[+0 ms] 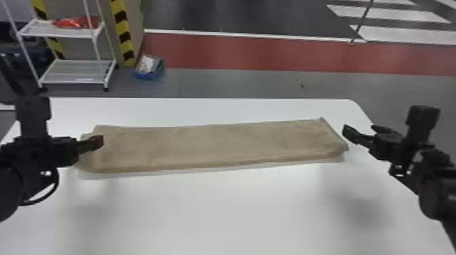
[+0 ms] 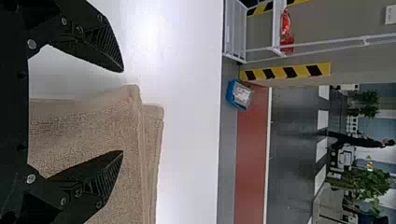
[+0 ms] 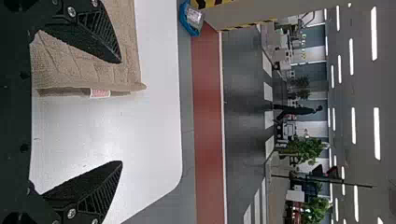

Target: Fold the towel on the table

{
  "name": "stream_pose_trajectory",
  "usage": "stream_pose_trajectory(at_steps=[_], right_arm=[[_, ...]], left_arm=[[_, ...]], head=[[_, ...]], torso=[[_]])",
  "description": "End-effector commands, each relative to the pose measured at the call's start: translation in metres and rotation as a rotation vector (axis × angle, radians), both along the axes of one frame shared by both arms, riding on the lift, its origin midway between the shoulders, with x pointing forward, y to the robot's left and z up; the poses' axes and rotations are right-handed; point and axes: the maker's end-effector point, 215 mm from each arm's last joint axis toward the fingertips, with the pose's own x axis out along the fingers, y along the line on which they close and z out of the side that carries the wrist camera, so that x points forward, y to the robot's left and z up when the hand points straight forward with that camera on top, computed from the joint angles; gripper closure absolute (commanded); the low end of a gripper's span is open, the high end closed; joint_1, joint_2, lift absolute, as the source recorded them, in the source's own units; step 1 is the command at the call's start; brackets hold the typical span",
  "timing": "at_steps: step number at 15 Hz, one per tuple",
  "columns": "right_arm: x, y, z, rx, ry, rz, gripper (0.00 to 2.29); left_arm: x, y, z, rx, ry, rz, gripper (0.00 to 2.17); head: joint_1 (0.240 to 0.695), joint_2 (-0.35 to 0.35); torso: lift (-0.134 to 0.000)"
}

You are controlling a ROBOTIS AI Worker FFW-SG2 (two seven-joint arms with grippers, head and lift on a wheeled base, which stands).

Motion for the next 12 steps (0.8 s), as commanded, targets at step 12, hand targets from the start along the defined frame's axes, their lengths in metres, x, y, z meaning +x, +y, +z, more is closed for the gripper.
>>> stream_pose_trajectory(at_steps=[12], right_arm=[[0.000, -0.003, -0.001, -0.016, -0.013, -0.004, 0.15]], left_arm=[[-0.013, 0.000, 0.007, -0.036, 0.032, 0.006, 0.77]], head=[[0.695, -0.109]], torso=[[-0.128]])
